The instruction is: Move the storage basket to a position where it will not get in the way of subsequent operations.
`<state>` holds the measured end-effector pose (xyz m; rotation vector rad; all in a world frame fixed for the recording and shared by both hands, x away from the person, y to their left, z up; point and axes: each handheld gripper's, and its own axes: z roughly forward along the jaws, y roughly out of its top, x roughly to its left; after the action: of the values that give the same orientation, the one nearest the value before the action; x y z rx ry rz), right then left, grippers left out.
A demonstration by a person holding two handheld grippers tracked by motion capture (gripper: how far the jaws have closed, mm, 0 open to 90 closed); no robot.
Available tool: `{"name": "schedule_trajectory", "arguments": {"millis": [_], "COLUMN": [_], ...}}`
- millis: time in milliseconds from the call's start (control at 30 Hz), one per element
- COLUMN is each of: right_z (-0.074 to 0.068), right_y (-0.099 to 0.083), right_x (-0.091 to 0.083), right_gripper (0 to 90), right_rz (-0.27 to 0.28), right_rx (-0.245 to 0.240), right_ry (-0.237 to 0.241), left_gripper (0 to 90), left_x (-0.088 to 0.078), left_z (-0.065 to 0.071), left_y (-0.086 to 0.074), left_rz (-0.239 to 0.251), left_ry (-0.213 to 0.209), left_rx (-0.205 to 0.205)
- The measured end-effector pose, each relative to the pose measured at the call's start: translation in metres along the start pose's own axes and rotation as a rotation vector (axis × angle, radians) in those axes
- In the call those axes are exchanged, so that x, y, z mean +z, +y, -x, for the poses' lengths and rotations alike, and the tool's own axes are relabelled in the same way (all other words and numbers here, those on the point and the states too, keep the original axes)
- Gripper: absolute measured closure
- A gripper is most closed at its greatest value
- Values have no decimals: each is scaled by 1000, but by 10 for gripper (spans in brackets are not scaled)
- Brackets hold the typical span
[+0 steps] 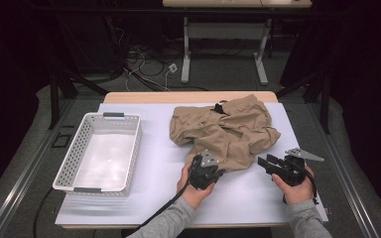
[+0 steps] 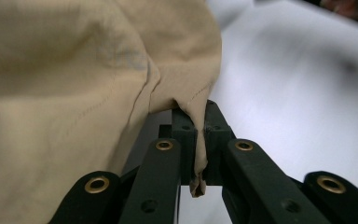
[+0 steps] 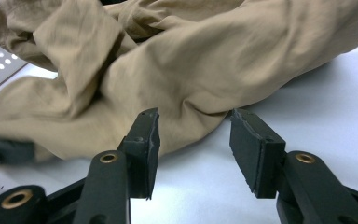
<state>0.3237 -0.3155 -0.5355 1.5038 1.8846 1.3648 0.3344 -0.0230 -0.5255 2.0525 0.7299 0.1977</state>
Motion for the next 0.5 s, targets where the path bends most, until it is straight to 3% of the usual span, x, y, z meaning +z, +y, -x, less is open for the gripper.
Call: {"name": "schedule_trajectory", "arguments": {"millis": [33, 267, 500], "right_z": [-2, -6, -12], "right_y": [0, -2, -3], "right_x": [0, 5, 13], "right_gripper": [521, 521, 518], "right_rz": [-9, -28, -35], "right_rx": [17, -8, -9], "right_ry": [11, 15, 27], "left_gripper": [875, 876, 876], "left_x": [-3, -15, -22], "left_z": [-1, -15, -27], "left_y": [6, 46, 68], "left_rz": [10, 87, 134], "left_ry": [0, -25, -18], "left_rx": [6, -35, -64]}}
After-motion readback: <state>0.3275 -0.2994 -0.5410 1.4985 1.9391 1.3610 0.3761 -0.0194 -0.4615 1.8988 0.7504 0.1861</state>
